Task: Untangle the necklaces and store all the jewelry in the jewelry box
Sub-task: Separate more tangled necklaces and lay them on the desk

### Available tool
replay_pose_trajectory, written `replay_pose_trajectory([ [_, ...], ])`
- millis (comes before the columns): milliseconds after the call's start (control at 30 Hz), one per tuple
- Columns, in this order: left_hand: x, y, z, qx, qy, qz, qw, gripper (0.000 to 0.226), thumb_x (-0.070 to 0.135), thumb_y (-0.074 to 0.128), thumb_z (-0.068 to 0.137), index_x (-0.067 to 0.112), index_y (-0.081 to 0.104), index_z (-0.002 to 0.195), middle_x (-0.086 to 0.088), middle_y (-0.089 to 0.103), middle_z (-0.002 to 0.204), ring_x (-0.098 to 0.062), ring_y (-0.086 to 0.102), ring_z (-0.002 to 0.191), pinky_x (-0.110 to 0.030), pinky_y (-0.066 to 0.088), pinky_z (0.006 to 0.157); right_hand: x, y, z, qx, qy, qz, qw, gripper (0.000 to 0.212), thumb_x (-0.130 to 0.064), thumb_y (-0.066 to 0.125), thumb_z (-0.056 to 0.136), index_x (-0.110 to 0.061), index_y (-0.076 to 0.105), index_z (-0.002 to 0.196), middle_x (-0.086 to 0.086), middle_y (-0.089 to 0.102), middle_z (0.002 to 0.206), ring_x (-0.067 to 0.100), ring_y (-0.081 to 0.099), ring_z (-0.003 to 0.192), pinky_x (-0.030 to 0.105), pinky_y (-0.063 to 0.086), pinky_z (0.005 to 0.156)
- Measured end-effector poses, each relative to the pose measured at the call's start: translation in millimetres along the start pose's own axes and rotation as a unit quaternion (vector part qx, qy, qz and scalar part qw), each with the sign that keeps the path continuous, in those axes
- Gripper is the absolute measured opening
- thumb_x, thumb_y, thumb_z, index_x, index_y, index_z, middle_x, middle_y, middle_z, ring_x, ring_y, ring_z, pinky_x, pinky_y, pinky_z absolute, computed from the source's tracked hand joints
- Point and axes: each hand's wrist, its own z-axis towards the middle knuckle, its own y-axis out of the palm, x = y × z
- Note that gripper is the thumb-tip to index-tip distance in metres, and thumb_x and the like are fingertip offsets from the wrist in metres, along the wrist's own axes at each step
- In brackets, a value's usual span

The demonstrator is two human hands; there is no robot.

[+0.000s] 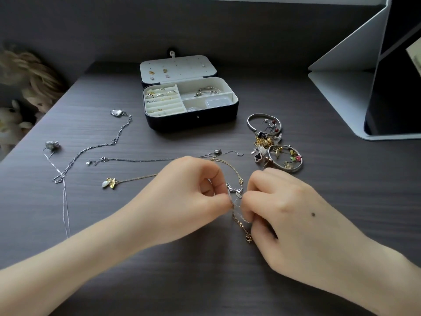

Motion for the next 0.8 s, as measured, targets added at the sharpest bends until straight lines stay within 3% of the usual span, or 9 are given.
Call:
replay_pose_trajectory([
  [333,3.2,3.5,-6.2,-0.016,0.02,0.065,0.998,0.019,0.019,0.063,0.076,0.02,0.055,0.058,0.011,0.046,0.04,-0.005,0.042,0.039,-0.014,0.029,0.045,6.5,-12.9,-3.7,-0.047,-0.028,0.029,0.998,0.012,-0.016,0.037,0.064,-0.017,0.045,0.056,-0.005,0.041,0.068,0.01,0.032,0.064,0.019,0.025,0.057],
  [467,4.0,5.1,-8.3,-0.026,0.05,0.09,0.994,0.02,0.021,0.064,0.076,0.021,0.055,0.058,0.012,0.045,0.041,-0.005,0.042,0.043,-0.014,0.029,0.047,7.9,-14.8,-6.2,-0.061,-0.037,0.046,0.996,0.015,-0.017,0.036,0.063,-0.019,0.048,0.055,-0.006,0.042,0.066,0.01,0.038,0.061,0.026,0.033,0.056],
  [600,4.0,7.6,-11.5,-0.042,0.081,0.105,0.99,0.013,0.03,0.054,0.068,0.023,0.052,0.058,0.012,0.045,0.042,-0.005,0.042,0.044,-0.011,0.029,0.047,6.3,0.2,-14.9,-0.004,0.012,0.062,0.998,0.027,-0.018,0.035,0.068,-0.013,0.058,0.055,-0.003,0.052,0.063,0.009,0.041,0.064,0.035,0.035,0.06],
  [800,2.5,10.9,-13.5,-0.037,0.09,0.138,0.986,0.013,0.034,0.052,0.067,0.028,0.046,0.056,0.021,0.049,0.049,0.002,0.044,0.05,-0.011,0.028,0.05,6.8,2.2,-17.3,0.005,0.023,0.053,0.998,0.03,-0.019,0.035,0.07,-0.012,0.062,0.058,-0.002,0.056,0.066,0.008,0.044,0.066,0.035,0.036,0.062],
])
